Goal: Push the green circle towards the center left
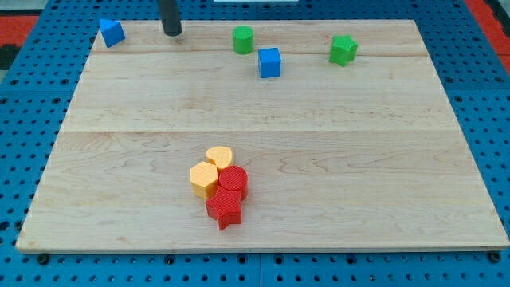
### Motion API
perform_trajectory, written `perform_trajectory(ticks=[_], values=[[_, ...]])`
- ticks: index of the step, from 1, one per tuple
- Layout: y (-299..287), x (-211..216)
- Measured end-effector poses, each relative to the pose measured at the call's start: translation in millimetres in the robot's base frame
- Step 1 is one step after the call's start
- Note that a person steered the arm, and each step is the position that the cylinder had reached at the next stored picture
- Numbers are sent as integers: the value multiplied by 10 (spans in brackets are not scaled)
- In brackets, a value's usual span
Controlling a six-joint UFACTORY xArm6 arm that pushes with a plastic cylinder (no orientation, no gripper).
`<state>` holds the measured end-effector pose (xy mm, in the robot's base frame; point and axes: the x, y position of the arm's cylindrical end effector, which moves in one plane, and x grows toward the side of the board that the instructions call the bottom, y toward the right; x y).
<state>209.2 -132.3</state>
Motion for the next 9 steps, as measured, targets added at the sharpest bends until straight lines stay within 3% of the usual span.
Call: perform_trajectory(ticks=[2, 4, 6, 7, 8, 9], values=[[864, -159], [1021, -4], [1612, -120], [1589, -84], [1561, 237], [1031, 265]])
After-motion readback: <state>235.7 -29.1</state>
